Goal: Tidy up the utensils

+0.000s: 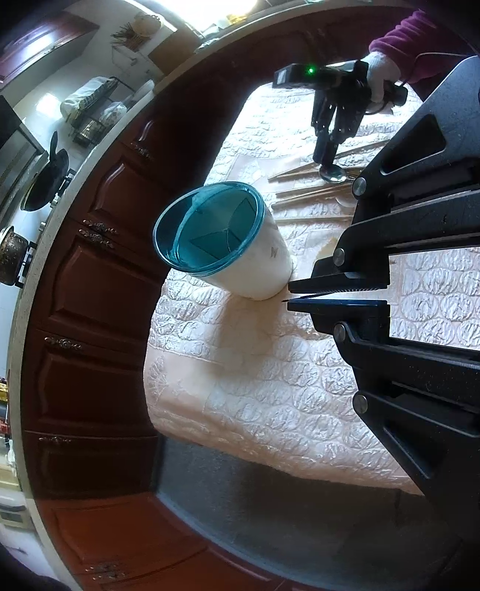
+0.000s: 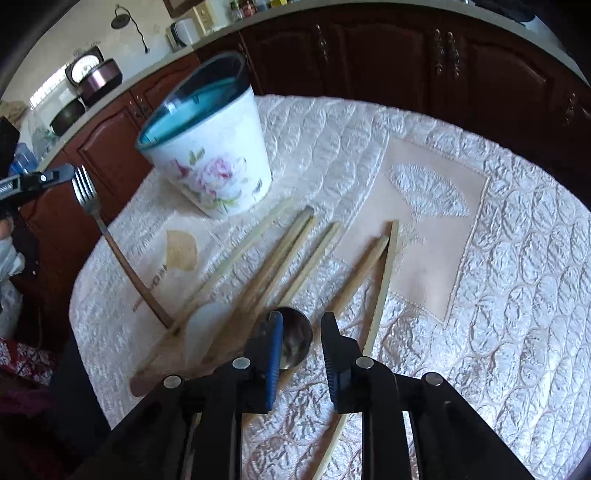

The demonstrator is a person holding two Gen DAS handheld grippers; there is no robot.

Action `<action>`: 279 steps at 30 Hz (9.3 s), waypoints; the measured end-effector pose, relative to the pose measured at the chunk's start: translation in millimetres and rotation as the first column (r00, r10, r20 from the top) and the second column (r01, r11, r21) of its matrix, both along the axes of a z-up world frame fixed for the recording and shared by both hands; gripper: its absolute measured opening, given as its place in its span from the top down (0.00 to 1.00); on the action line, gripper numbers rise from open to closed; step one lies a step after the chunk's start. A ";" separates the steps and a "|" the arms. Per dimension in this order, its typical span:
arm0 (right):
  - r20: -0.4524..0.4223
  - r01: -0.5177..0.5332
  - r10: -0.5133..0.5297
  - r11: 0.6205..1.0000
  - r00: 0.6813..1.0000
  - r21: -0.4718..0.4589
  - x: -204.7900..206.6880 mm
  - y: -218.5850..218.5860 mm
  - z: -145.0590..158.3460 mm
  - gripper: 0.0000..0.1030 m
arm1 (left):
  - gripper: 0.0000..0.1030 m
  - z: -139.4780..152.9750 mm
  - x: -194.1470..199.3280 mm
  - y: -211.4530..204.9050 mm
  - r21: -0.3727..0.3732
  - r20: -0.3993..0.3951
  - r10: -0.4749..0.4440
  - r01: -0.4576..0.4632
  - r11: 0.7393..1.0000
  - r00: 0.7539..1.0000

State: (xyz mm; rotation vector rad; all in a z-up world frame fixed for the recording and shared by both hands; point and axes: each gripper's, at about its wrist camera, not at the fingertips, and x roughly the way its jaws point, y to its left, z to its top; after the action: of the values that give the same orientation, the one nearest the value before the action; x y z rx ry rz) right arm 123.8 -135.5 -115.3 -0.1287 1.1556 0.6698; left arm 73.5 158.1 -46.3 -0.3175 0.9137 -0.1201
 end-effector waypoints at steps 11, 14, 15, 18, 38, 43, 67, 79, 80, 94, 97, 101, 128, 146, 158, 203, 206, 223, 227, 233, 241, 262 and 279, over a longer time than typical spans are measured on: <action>-0.030 0.006 -0.004 0.998 1.000 0.064 -22.9 -3.5 6.3 0.96 | 0.98 -30.4 8.8 11.5 0.003 -0.043 0.051 -0.051 0.999 0.998; -0.030 0.019 -0.017 0.997 0.999 0.080 -28.7 -11.8 15.0 0.97 | 0.97 -60.8 13.1 28.6 -0.022 -0.099 0.095 -0.098 0.995 0.991; -0.033 0.031 -0.028 0.995 0.999 0.093 -30.8 -14.5 17.0 0.97 | 0.97 -72.4 14.1 34.5 -0.032 -0.124 0.111 -0.115 0.993 0.986; -0.045 0.053 -0.048 0.992 0.998 0.112 -35.1 -18.5 18.5 0.97 | 0.97 -100.3 13.9 49.3 -0.086 -0.182 0.139 -0.156 0.984 0.973; -0.076 0.143 -0.133 0.979 0.988 0.146 -35.9 -44.8 20.9 0.97 | 0.61 -130.5 -7.4 25.3 -0.282 -0.257 0.226 -0.297 0.912 0.940; -0.084 0.174 -0.161 0.967 0.983 0.188 -34.1 -55.6 21.5 0.75 | 0.61 -131.4 3.8 14.8 -0.279 -0.248 0.238 -0.304 0.911 0.939; -0.058 0.113 -0.104 0.977 0.993 0.181 -47.5 -41.0 39.0 0.97 | 1.00 -121.3 23.4 37.3 -0.307 -0.222 0.226 -0.287 0.907 0.949; -0.084 0.162 -0.148 0.965 0.985 0.205 -53.4 -51.1 39.8 0.97 | 0.71 -133.5 36.1 36.6 -0.317 -0.208 0.262 -0.319 0.893 0.942; -0.085 0.163 -0.149 0.965 0.985 0.206 -53.7 -51.3 39.9 0.97 | 0.69 -134.3 39.8 36.0 -0.321 -0.202 0.262 -0.317 0.893 0.944; 0.008 0.111 -0.116 0.966 0.993 0.235 -55.6 -35.0 79.5 0.97 | 1.00 -98.1 29.6 28.5 -0.280 -0.130 0.169 -0.200 0.939 0.977; 0.046 0.094 -0.109 0.963 0.993 0.251 -56.2 -32.2 95.6 0.97 | 1.00 -66.3 15.0 30.7 -0.244 -0.071 0.152 -0.165 0.956 0.986; 0.098 0.077 -0.107 0.961 0.989 0.267 -51.7 -27.4 116.3 0.97 | 0.99 -21.6 1.6 32.8 -0.194 0.016 0.148 -0.142 0.971 0.989; 0.508 0.132 -0.124 0.991 0.853 0.022 75.6 86.1 188.6 0.97 | 0.99 97.6 99.8 -5.9 0.127 0.353 0.176 -0.233 0.964 0.919; 0.334 0.045 -0.034 0.999 0.942 -0.025 83.3 114.5 113.8 0.96 | 0.99 23.6 116.7 -46.8 0.261 0.258 0.116 -0.185 0.947 0.959; 0.250 0.092 -0.123 0.987 0.961 0.131 73.1 82.0 122.6 0.78 | 0.70 23.5 109.6 -32.9 0.150 0.190 0.146 -0.175 0.973 0.971; 0.060 0.294 -0.304 0.946 0.951 0.134 -91.3 -24.9 78.3 0.64 | 0.56 -7.5 -26.2 -100.8 0.127 0.092 0.016 -0.028 0.991 0.996; 0.034 0.298 -0.304 0.946 0.952 0.126 -89.8 -25.2 66.9 0.65 | 0.56 -17.4 -27.5 -101.9 0.137 0.070 0.016 -0.025 0.990 0.997; -0.017 0.321 -0.322 0.940 0.947 0.115 -66.5 -24.6 37.4 0.71 | 0.56 -69.7 -6.7 -123.9 0.094 -0.067 -0.036 0.042 0.995 0.997; -0.010 0.347 -0.348 0.933 0.938 0.093 -50.2 -30.0 30.3 0.71 | 0.56 -77.7 8.5 -135.1 0.114 -0.077 -0.043 0.052 0.992 0.996; -0.028 0.362 -0.361 0.930 0.932 0.065 -23.8 -36.4 17.1 0.71 | 0.56 -95.0 35.2 -151.3 0.155 -0.102 -0.040 0.056 0.986 0.994; -0.054 0.382 -0.380 0.924 0.923 0.033 6.7 -42.4 -4.1 0.71 | 0.56 -116.0 62.5 -171.5 0.189 -0.131 -0.059 0.084 0.978 0.990; -0.140 0.339 -0.334 0.941 0.932 0.013 -72.8 -66.2 -7.0 0.89 | 0.96 -111.8 -4.4 -123.4 0.112 -0.206 -0.165 0.191 0.975 0.965; -0.047 0.245 -0.251 0.965 0.967 -0.097 -0.5 -21.1 -15.1 0.95 | 0.82 -114.8 39.7 -127.7 0.221 -0.232 -0.154 0.207 0.953 0.960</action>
State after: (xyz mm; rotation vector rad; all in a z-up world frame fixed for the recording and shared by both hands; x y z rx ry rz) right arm 123.3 -156.5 -130.4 -0.0396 1.2350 0.4013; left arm 113.2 30.4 -161.1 -0.0160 1.1576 -0.1437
